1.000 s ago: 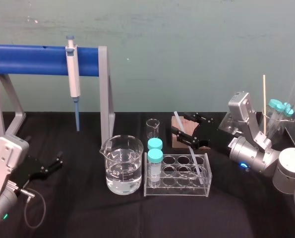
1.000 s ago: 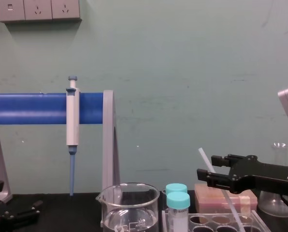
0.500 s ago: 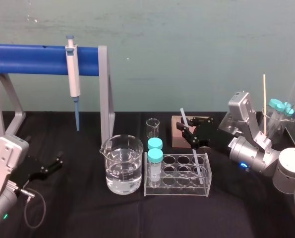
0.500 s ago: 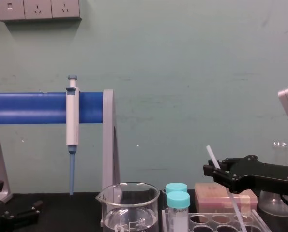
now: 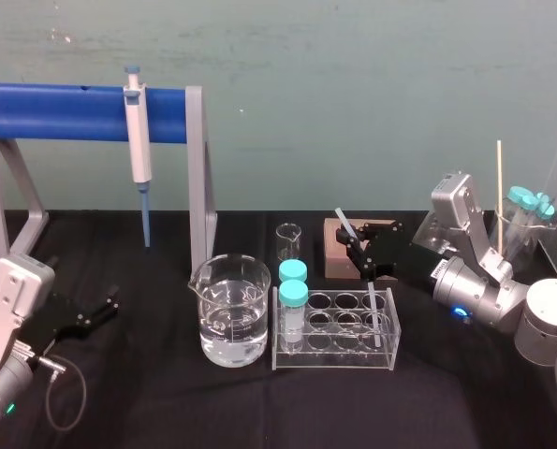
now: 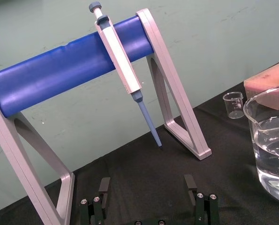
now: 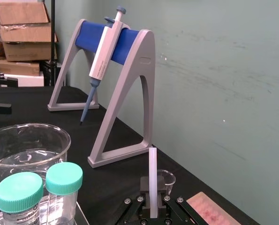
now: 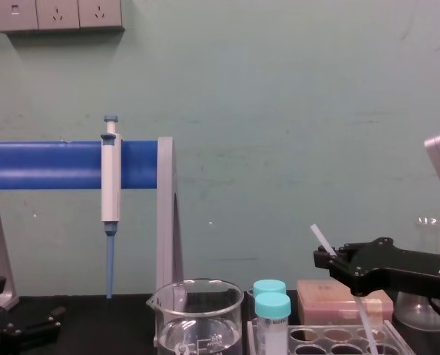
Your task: Pick up the stirring rod with one hand, then place it down.
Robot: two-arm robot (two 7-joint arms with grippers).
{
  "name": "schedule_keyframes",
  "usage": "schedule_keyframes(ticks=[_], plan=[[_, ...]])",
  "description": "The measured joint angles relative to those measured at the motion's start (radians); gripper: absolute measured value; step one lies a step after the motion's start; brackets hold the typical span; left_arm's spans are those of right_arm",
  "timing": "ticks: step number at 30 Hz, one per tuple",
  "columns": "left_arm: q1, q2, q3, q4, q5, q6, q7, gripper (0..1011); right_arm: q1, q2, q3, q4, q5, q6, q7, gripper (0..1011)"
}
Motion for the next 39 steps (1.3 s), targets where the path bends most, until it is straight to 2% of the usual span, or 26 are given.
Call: schedule_keyframes(ticks=[2, 9, 19, 29, 32, 39], plan=[[0.000, 0.000, 0.000, 0.000, 0.000, 0.000, 0.000, 1000, -0.002, 0.000, 0.003, -0.005, 0.000, 0.001, 0.000, 78], [0.000, 0.000, 0.000, 0.000, 0.000, 0.000, 0.000, 1000, -0.044, 0.010, 0.038, -0.085, 0.020, 0.014, -0.011, 77], [0.000, 0.000, 0.000, 0.000, 0.000, 0.000, 0.000, 1000, -0.115, 0.033, 0.088, -0.260, 0.075, 0.057, -0.042, 77], [0.000, 0.000, 0.000, 0.000, 0.000, 0.000, 0.000, 1000, -0.160, 0.049, 0.119, -0.389, 0.117, 0.069, -0.069, 77], [0.000, 0.000, 0.000, 0.000, 0.000, 0.000, 0.000, 1000, -0.180, 0.058, 0.122, -0.436, 0.108, 0.033, -0.088, 77], [0.000, 0.000, 0.000, 0.000, 0.000, 0.000, 0.000, 1000, -0.210, 0.065, 0.129, -0.472, 0.067, -0.064, -0.117, 77]])
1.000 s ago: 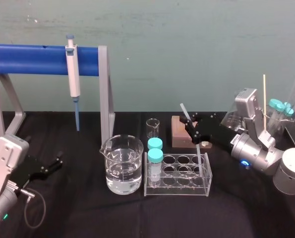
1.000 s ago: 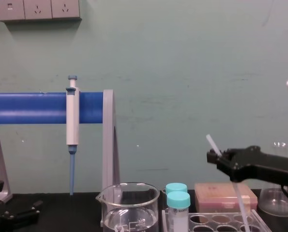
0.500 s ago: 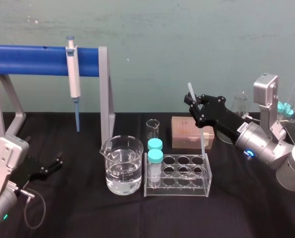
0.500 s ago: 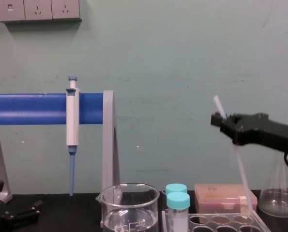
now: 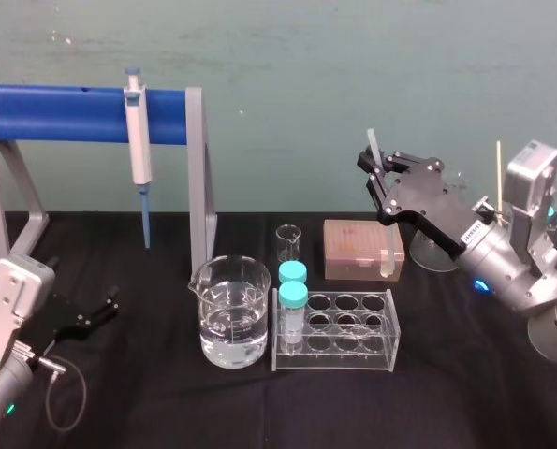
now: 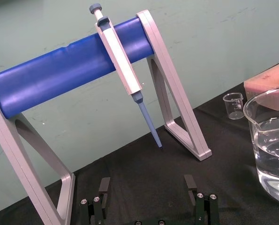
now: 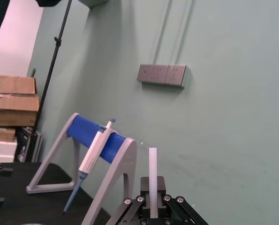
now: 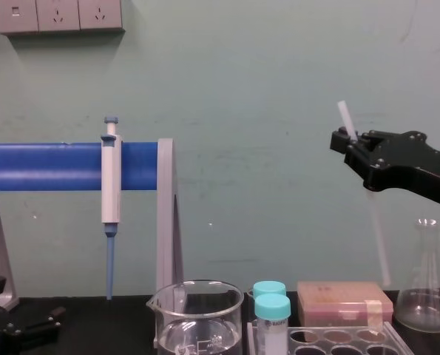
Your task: Pick up the stirring rod with one hand, then place it down.
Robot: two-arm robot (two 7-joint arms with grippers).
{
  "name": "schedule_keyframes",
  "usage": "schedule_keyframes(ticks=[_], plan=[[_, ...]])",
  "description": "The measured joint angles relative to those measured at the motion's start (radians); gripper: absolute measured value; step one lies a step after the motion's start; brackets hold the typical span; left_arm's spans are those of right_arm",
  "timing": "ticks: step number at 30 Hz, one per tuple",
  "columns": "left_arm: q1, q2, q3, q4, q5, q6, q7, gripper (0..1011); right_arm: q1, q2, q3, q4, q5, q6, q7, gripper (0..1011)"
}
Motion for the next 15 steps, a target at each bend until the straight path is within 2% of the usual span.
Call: schedule_keyframes(ticks=[3, 7, 15], plan=[[0.000, 0.000, 0.000, 0.000, 0.000, 0.000, 0.000, 1000, -0.020, 0.004, 0.012, -0.013, -0.017, -0.050, -0.013, 77], [0.000, 0.000, 0.000, 0.000, 0.000, 0.000, 0.000, 1000, -0.043, 0.005, 0.029, -0.025, -0.024, -0.084, -0.023, 77], [0.000, 0.000, 0.000, 0.000, 0.000, 0.000, 0.000, 1000, -0.103, 0.003, 0.066, -0.062, -0.008, -0.111, -0.031, 77]])
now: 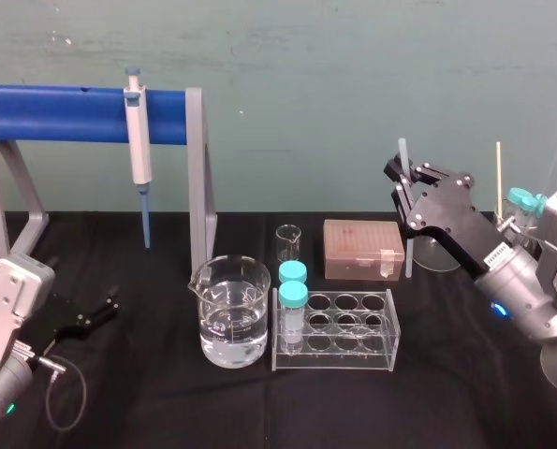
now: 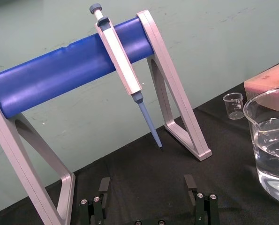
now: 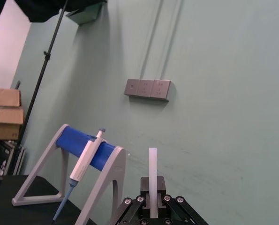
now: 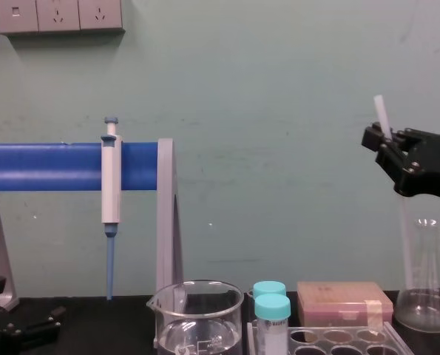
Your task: Pick up the stirring rod with one hand, then place it down.
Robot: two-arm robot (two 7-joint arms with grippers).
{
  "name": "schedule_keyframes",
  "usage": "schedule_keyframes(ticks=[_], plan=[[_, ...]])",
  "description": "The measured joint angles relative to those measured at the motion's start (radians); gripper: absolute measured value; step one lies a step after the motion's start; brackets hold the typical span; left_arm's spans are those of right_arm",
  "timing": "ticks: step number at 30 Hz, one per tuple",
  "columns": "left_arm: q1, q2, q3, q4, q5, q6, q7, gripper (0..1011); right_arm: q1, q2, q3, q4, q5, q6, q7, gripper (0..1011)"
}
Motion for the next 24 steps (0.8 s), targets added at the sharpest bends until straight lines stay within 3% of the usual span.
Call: schedule_keyframes(ticks=[8, 24], plan=[[0.000, 0.000, 0.000, 0.000, 0.000, 0.000, 0.000, 1000, -0.069, -0.005, 0.032, -0.050, 0.015, 0.003, -0.014, 77], [0.000, 0.000, 0.000, 0.000, 0.000, 0.000, 0.000, 1000, -0.088, -0.012, 0.048, -0.071, -0.002, 0.020, -0.040, 77]])
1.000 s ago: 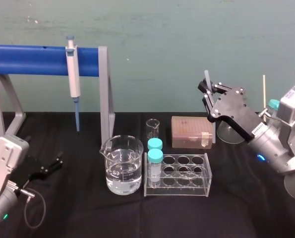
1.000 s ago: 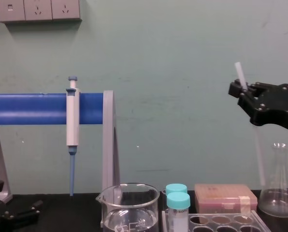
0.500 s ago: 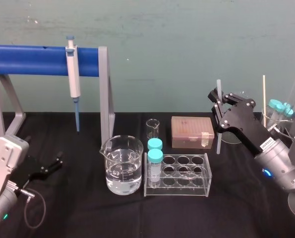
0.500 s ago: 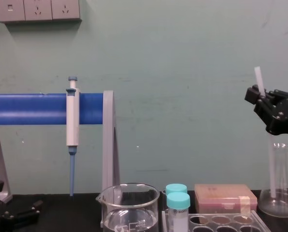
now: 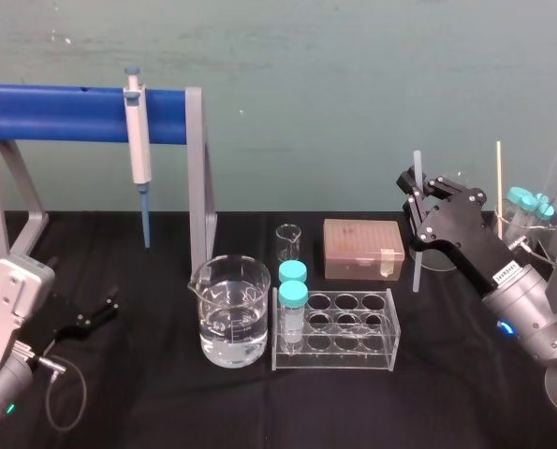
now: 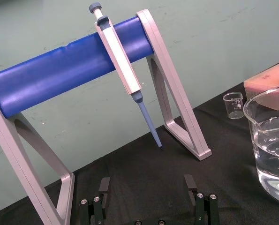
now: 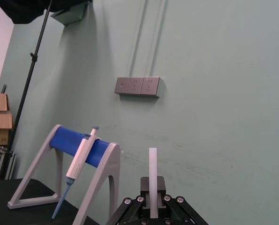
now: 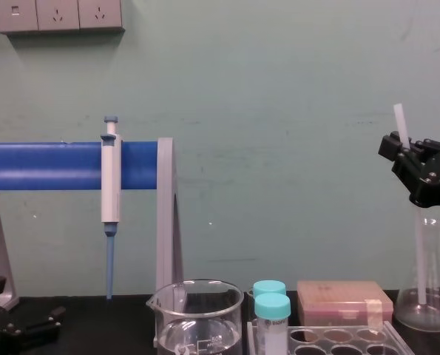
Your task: Pick up the stirring rod with one hand, then place it down.
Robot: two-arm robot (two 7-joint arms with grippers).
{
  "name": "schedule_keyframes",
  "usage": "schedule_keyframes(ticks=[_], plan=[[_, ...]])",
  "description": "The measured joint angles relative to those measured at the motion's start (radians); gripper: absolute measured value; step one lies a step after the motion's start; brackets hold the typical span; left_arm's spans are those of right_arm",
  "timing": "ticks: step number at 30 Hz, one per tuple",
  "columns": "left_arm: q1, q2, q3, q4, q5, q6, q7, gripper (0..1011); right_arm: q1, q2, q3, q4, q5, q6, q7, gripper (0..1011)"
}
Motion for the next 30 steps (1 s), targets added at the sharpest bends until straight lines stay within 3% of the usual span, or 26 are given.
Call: schedule_keyframes(ticks=[30], plan=[[0.000, 0.000, 0.000, 0.000, 0.000, 0.000, 0.000, 1000, 0.002, 0.001, -0.002, 0.003, 0.003, -0.002, 0.004, 77]])
